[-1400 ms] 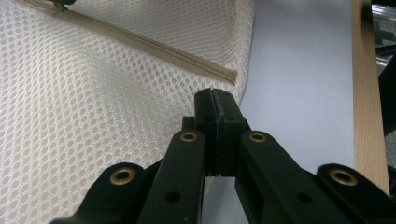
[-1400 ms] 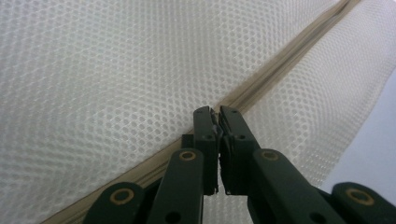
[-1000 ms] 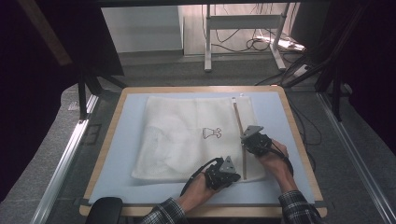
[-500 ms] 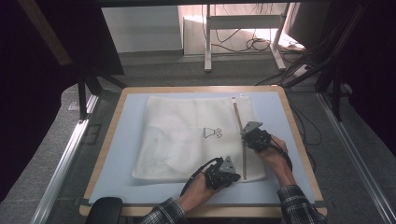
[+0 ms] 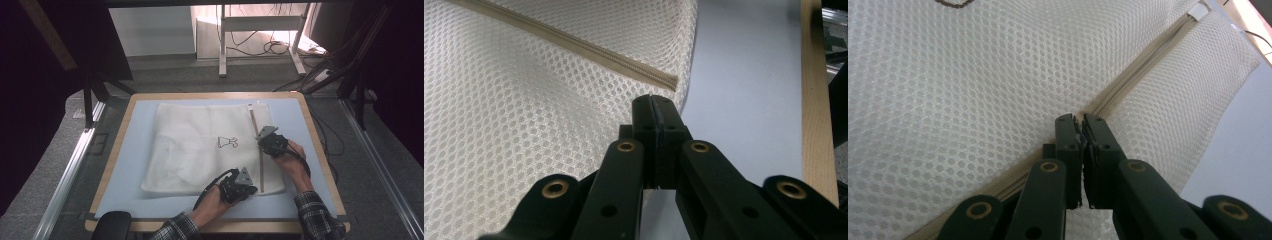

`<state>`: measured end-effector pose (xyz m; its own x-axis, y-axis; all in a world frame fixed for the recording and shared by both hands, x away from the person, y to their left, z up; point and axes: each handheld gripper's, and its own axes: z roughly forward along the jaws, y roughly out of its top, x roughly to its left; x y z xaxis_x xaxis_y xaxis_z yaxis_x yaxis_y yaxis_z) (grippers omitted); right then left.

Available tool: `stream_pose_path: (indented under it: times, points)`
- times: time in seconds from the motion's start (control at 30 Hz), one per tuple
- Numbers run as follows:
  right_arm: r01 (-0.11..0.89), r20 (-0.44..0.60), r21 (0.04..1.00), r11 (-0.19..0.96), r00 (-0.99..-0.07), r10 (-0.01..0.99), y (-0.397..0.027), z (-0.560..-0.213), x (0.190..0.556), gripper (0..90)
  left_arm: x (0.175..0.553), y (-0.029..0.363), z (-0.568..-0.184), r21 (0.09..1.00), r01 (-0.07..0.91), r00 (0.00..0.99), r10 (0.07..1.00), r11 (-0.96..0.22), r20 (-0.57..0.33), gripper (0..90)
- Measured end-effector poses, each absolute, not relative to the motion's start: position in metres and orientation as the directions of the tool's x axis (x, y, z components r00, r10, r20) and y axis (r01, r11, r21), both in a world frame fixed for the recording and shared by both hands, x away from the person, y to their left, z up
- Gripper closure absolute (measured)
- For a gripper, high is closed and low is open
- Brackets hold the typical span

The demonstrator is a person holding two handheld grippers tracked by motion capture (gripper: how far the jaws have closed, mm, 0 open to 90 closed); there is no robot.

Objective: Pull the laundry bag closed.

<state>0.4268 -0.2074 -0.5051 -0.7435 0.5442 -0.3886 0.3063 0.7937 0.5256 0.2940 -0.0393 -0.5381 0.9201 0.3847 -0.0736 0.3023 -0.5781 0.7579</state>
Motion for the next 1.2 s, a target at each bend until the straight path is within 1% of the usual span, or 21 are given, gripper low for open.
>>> stream_pose_path:
  times: [0.63, 1.2]
  points:
    - [0.302, -0.418, 0.516, 0.802, -0.728, 0.543, -0.203, -0.506, 0.454, 85.9, 0.293, -0.040, -0.538, 0.760, 0.304, 0.918, 0.391, -0.575, -0.072, 90.0]
    - [0.316, -0.416, 0.523, 0.792, -0.716, 0.560, -0.201, -0.506, 0.477, 85.8, 0.293, -0.040, -0.538, 0.760, 0.304, 0.917, 0.394, -0.575, -0.069, 90.0]
